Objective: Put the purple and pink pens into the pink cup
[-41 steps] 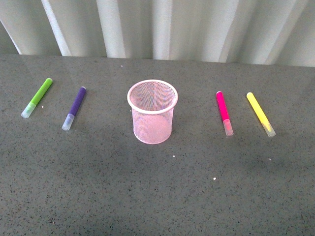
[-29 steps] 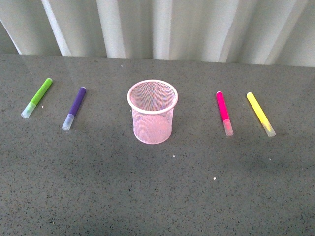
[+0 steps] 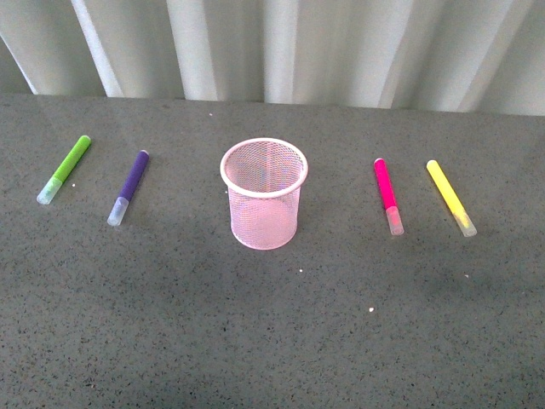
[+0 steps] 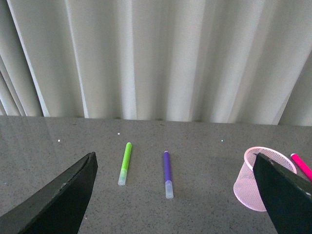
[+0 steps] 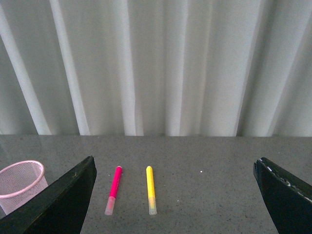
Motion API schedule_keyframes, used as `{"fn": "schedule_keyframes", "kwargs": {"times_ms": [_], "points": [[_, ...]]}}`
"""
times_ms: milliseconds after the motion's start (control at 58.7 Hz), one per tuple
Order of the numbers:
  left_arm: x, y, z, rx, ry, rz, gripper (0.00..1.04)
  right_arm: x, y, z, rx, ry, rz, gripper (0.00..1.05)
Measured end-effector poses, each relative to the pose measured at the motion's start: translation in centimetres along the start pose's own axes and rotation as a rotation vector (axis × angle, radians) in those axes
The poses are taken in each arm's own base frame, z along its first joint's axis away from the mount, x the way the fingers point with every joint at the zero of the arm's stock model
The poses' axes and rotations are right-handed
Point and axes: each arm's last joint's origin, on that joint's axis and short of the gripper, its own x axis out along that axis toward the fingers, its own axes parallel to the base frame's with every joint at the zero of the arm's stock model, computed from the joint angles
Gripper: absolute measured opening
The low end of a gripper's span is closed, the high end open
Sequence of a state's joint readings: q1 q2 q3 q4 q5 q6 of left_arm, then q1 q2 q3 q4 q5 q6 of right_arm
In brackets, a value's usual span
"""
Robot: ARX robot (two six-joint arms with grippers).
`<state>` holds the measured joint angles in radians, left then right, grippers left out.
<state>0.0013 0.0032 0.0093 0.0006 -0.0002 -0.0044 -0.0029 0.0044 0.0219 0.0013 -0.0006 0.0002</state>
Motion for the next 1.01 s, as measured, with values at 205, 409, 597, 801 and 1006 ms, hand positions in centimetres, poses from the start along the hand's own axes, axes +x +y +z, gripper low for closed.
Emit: {"fn": "schedule_keyframes", "kwargs": {"times_ms": [205,409,597,801,1006], "points": [[0.0,0.0,0.0,0.0,0.0,0.0,0.98,0.0,0.0,0.0,0.0,0.0,0.0,0.98],[0.0,0.0,0.0,0.0,0.0,0.0,0.98,0.0,0.0,0.0,0.0,0.0,0.0,0.98],[0.4,0.0,0.6,-0.077,0.288,0.264,0.98,0.0,0.0,0.0,0.0,0.0,0.0,0.98],[4.3,-0.4,4.9,-0.086,0.179,0.209,0.98,0.0,0.0,0.0,0.0,0.0,0.0,0.98],[13.7,-1.7,7.9,-0.035,0.21,-0.017,0.98,0.0,0.0,0.0,0.0,0.0,0.0,0.98]]}}
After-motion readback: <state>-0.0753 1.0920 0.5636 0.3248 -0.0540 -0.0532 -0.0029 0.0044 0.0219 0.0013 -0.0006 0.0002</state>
